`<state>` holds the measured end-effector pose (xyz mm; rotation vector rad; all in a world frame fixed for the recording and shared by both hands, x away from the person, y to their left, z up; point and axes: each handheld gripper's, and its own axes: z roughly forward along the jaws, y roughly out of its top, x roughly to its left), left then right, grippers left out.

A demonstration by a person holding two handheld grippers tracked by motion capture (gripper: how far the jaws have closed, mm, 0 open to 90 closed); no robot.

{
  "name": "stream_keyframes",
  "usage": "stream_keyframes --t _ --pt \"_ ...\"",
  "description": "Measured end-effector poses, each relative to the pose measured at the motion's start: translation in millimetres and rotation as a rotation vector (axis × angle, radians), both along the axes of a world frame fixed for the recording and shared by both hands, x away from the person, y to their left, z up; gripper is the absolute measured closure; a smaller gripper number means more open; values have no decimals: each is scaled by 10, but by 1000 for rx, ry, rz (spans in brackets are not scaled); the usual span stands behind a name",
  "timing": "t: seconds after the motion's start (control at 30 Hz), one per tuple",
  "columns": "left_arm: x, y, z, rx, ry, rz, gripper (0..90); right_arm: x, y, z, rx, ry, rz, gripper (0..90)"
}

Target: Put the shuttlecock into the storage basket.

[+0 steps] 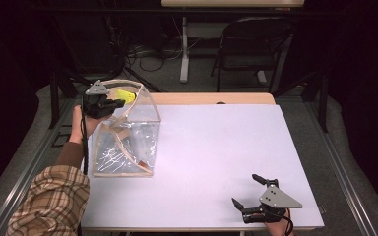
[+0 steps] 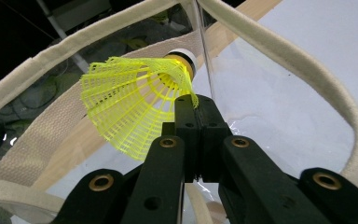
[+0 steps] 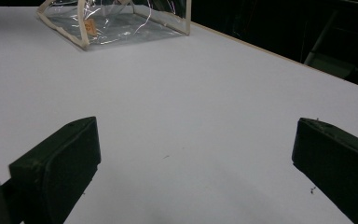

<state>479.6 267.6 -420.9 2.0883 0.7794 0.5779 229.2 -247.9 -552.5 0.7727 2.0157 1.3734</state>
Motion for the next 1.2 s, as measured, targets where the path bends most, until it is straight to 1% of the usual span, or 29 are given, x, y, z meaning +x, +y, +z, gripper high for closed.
stream_keyframes --t 0.07,0.7,1.07,1.13,1.17,1.2 --pt "6 -2 -17 -1 10 -2 895 1 4 0 -1 1 1 6" --pt "46 -35 -104 12 47 -9 894 1 4 -1 -1 1 2 7" --pt "67 -42 -127 14 57 -6 892 1 3 -3 -2 2 3 7" --pt "67 -38 -126 3 49 3 879 1 2 -2 -2 2 2 6" --pt "64 -27 -118 -8 40 18 856 1 1 -3 -1 2 2 7" --pt "64 -10 -114 -20 36 19 794 1 0 -3 -1 2 1 7"
